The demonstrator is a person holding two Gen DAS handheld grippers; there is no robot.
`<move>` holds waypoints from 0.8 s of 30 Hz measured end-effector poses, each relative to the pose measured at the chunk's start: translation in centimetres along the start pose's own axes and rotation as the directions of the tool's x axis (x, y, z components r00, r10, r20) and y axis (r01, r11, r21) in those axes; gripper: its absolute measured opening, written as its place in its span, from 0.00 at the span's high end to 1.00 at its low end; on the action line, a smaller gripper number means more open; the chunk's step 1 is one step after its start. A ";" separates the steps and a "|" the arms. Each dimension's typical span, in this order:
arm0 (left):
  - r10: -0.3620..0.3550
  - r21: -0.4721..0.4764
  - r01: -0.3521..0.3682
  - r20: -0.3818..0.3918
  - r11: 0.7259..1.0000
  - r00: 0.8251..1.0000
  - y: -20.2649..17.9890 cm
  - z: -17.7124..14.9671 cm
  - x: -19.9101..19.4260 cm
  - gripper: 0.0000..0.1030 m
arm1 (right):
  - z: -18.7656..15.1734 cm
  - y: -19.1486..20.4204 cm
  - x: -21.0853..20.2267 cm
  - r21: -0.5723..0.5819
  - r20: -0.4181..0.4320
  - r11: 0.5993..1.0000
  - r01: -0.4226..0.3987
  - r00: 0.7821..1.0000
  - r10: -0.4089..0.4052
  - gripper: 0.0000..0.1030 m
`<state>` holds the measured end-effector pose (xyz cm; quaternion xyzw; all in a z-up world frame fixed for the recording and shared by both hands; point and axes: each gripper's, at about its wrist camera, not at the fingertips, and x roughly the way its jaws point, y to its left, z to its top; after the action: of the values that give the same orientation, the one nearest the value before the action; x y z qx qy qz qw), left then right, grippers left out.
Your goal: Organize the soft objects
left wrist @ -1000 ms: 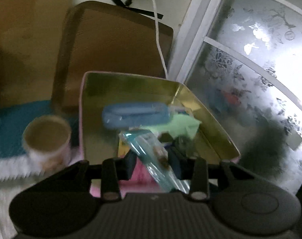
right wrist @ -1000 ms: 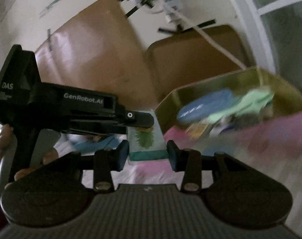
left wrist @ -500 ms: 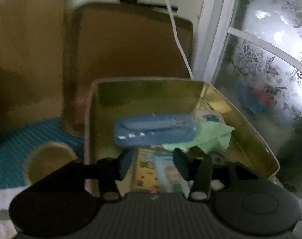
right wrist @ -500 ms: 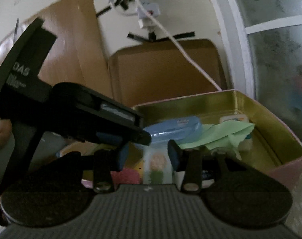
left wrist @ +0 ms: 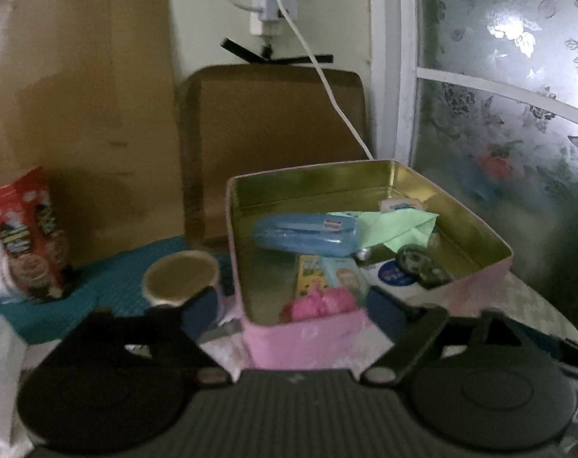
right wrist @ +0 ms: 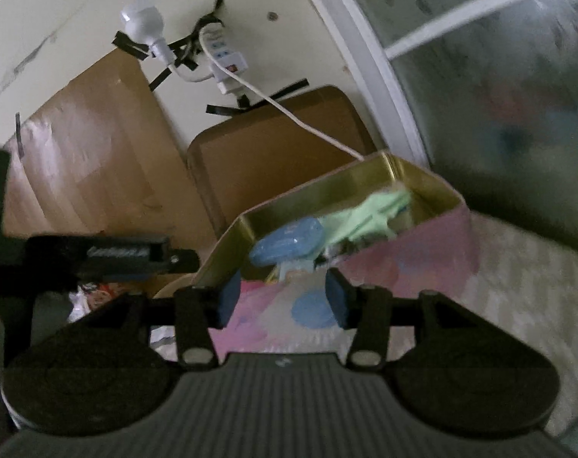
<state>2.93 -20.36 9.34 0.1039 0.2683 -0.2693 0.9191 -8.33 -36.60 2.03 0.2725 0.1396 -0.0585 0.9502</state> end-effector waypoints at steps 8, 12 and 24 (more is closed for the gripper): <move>0.077 0.000 -0.077 0.040 0.997 0.996 0.6 -3.1 -4.7 0.00 | -1.3 1.3 -3.0 0.033 -0.029 0.999 -0.028 0.999 0.029 0.42; 0.106 0.002 -0.106 0.040 0.994 0.994 0.7 -4.4 -6.1 0.00 | -1.8 2.1 -4.3 0.029 -0.029 0.999 -0.046 0.998 0.047 0.39; 0.158 -0.014 -0.158 0.016 0.987 0.987 0.1 -7.7 -9.2 0.00 | -2.6 3.6 -7.9 0.004 -0.013 0.996 -0.090 0.996 0.090 0.35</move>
<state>-6.90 -13.64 7.95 0.1167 0.2533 -0.1949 0.9404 -15.79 -31.91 4.01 0.2806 0.1335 -0.0143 0.9504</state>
